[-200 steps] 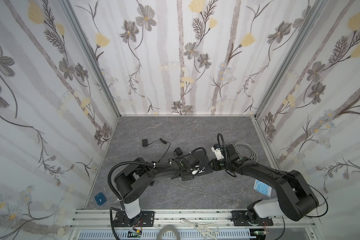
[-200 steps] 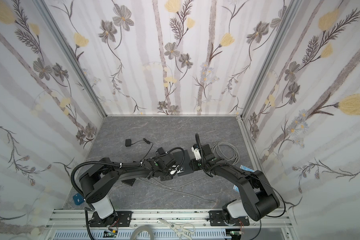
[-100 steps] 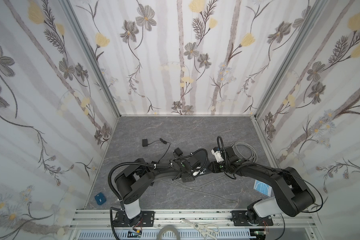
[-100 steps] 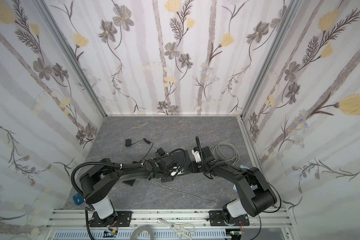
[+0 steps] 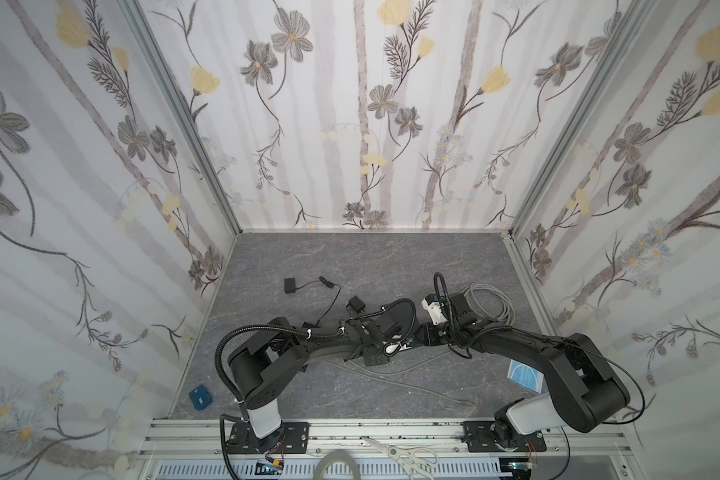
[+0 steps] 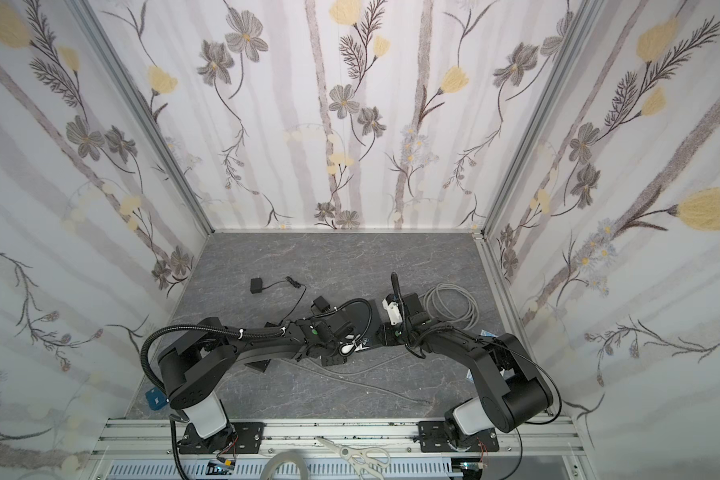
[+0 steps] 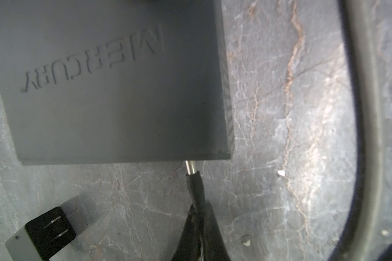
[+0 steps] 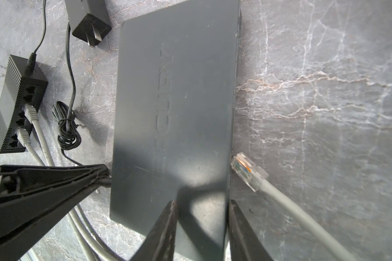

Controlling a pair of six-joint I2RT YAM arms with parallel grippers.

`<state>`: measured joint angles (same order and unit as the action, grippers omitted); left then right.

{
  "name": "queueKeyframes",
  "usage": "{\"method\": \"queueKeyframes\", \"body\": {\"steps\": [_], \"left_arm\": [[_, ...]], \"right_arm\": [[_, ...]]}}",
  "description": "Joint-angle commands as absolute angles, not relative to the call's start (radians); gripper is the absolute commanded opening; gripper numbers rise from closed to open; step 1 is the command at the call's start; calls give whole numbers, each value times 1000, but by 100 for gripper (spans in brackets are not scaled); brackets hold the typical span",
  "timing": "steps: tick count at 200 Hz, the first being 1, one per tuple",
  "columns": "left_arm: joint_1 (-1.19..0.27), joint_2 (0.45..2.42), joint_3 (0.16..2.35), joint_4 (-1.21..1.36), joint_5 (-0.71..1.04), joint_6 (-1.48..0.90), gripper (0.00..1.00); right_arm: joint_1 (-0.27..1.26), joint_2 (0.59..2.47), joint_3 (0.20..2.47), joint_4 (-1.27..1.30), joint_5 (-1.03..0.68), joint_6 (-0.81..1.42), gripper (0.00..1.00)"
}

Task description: Insert the plug into the switch port

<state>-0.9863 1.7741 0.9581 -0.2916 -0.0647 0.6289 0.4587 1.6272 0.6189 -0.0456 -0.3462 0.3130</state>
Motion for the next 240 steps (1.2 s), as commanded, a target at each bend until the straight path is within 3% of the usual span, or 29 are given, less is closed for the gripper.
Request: {"method": "queueKeyframes", "body": {"steps": [1, 64, 240], "left_arm": [[-988, 1799, 940, -484, 23, 633, 0], [-975, 1802, 941, -453, -3, 624, 0], [-936, 1819, 956, -429, -78, 567, 0]], "right_arm": [[459, 1627, 612, -7, -389, 318, 37], [460, 1626, 580, 23, -480, 318, 36], [462, 1623, 567, 30, -484, 314, 36]]}}
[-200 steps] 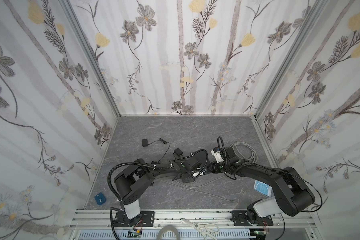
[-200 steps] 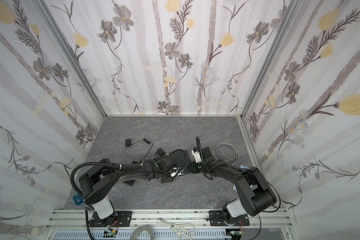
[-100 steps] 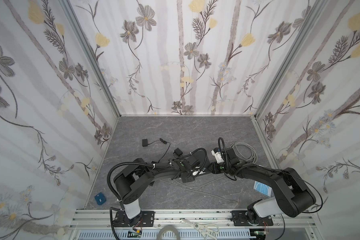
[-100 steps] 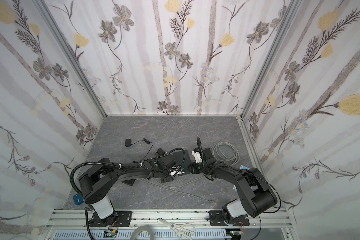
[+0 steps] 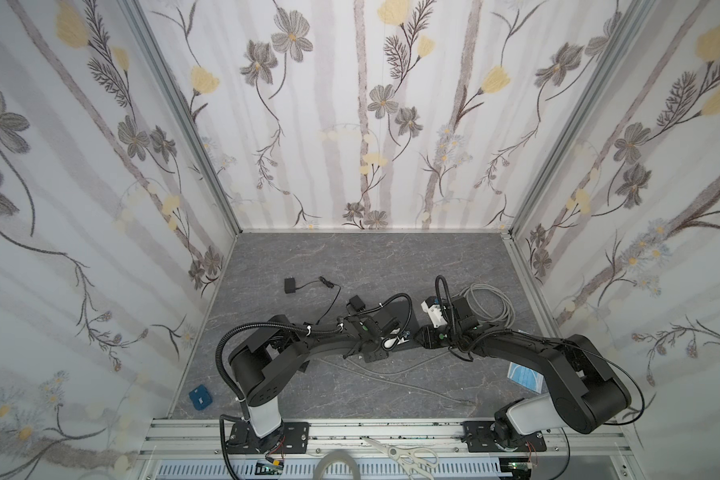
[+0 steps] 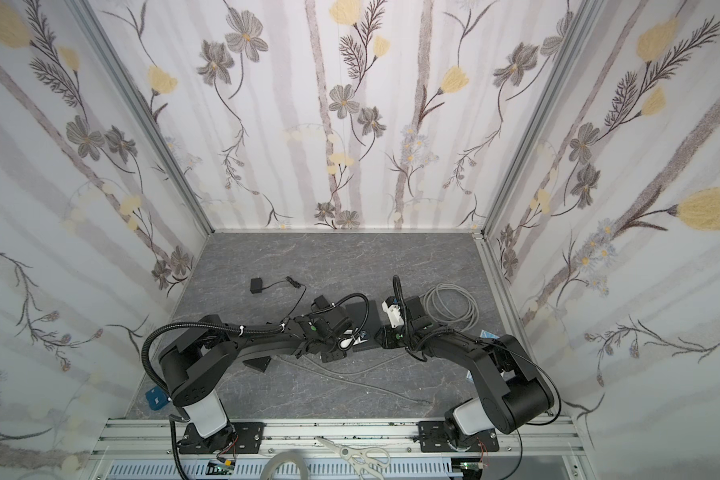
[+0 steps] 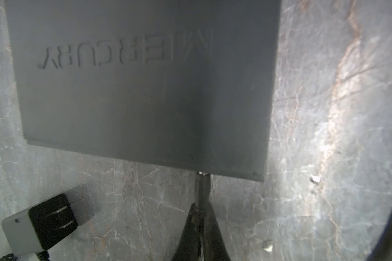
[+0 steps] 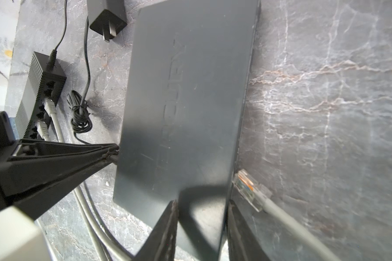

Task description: Insert the plug into the switch port

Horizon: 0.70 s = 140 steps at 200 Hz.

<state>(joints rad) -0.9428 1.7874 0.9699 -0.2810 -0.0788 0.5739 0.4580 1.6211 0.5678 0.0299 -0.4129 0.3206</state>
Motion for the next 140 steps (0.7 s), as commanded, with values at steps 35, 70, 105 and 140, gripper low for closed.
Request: {"method": "queueKeyframes", "body": {"steps": [35, 70, 105, 140], "left_arm": [[-936, 1809, 951, -429, -66, 571, 0], [-942, 1808, 957, -427, -48, 574, 0], [-955, 1824, 976, -437, -51, 573, 0], [-959, 1825, 979, -442, -54, 562, 0]], "right_arm": [[462, 1621, 567, 32, -487, 317, 36], [483, 1625, 569, 59, -518, 334, 35], [525, 1646, 573, 98, -551, 363, 34], [544, 1648, 562, 156, -595, 412, 34]]}}
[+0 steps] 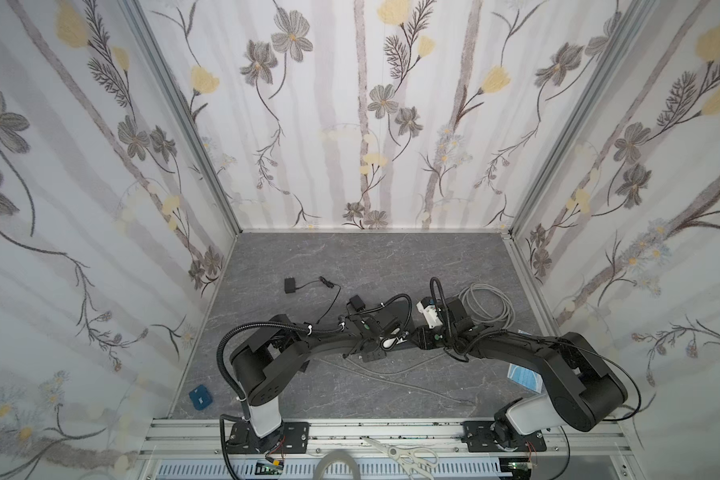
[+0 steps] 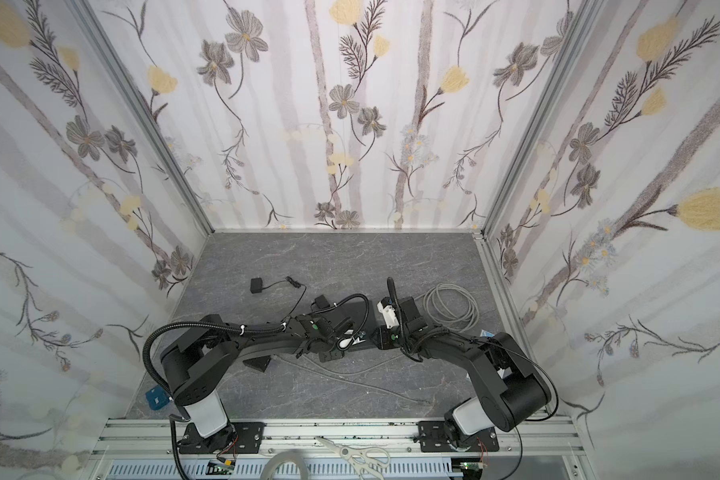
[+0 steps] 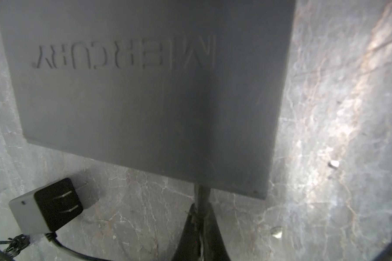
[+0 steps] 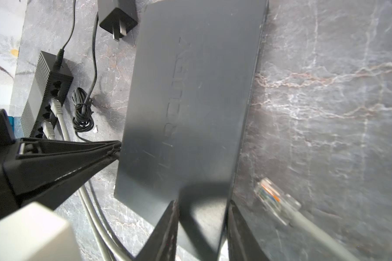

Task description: Insert the plug into the switch port

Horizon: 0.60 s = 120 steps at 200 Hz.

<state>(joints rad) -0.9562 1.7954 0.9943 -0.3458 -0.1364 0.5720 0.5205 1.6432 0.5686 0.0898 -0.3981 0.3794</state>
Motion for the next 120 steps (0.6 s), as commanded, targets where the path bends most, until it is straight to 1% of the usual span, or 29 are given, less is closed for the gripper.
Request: {"method": "queueKeyframes", "body": {"steps": [1, 27, 59, 120], "left_arm": [[-959, 1825, 980, -442, -54, 562, 0], [-959, 1825, 981, -435, -61, 557, 0], [-960, 1825, 985, -424, -67, 555, 0], [-915, 1818, 992, -407, -93, 546, 0]], "right_arm": [[544, 1648, 562, 159, -596, 414, 34], [551, 1637, 545, 236, -666, 474, 34], [561, 1627, 540, 278, -709, 513, 33], [548, 1604, 529, 233, -641, 490, 33]]}}
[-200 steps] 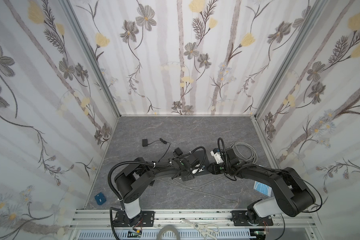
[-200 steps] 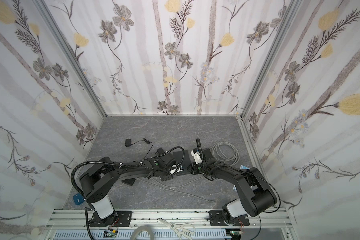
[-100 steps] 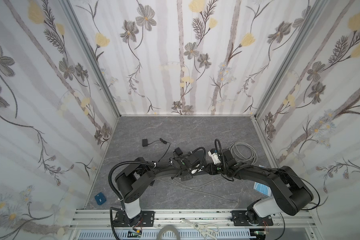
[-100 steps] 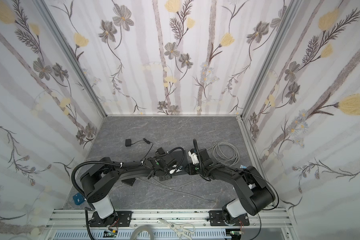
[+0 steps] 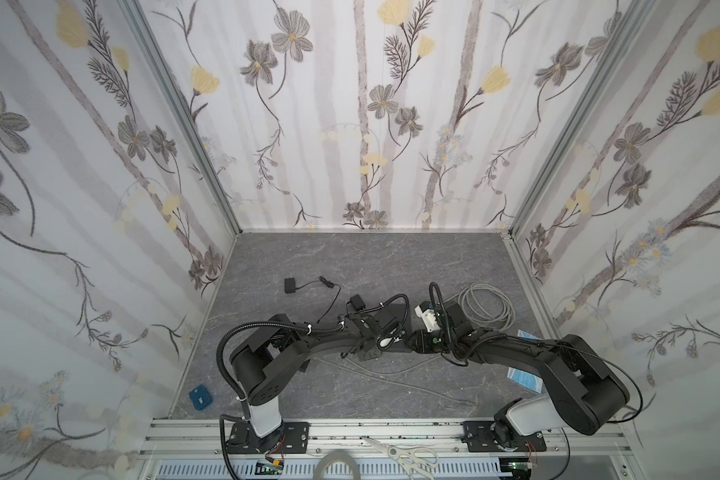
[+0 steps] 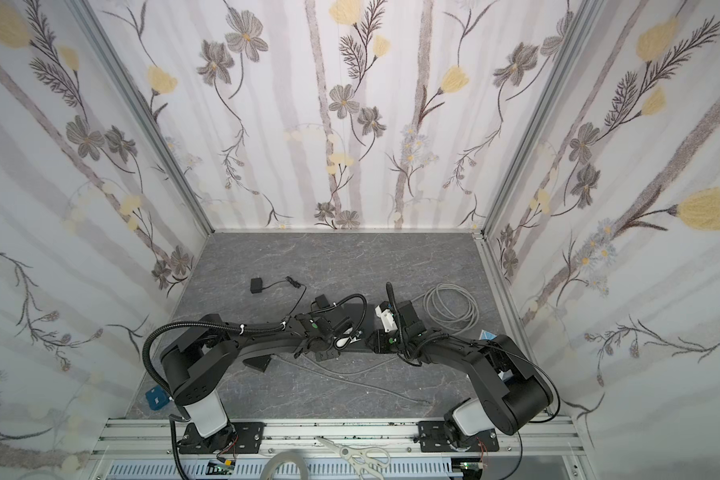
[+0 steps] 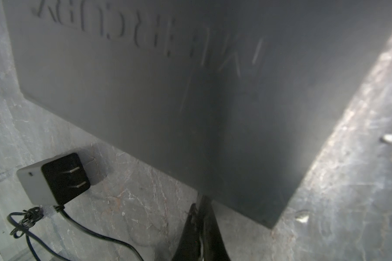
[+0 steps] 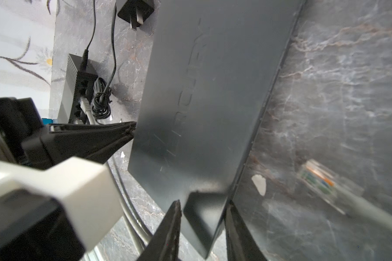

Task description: Insert the plug into the switch port

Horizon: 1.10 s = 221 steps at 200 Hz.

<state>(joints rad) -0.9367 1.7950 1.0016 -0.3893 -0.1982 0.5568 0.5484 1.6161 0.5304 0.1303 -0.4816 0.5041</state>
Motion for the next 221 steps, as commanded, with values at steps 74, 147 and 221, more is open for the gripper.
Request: {"method": "queueKeyframes", "body": {"steps": [74, 147, 221], "left_arm": [[-848, 1865, 1070, -411, -96, 582, 0], [-826, 1883, 1070, -417, -107, 582, 0], [-758, 1777, 1141, -462, -158, 523, 41]], "right_arm": [[536, 1630, 533, 288, -598, 515, 34], [506, 1774, 643, 278, -616, 475, 33], [471, 1754, 622, 267, -629, 437, 34]]}}
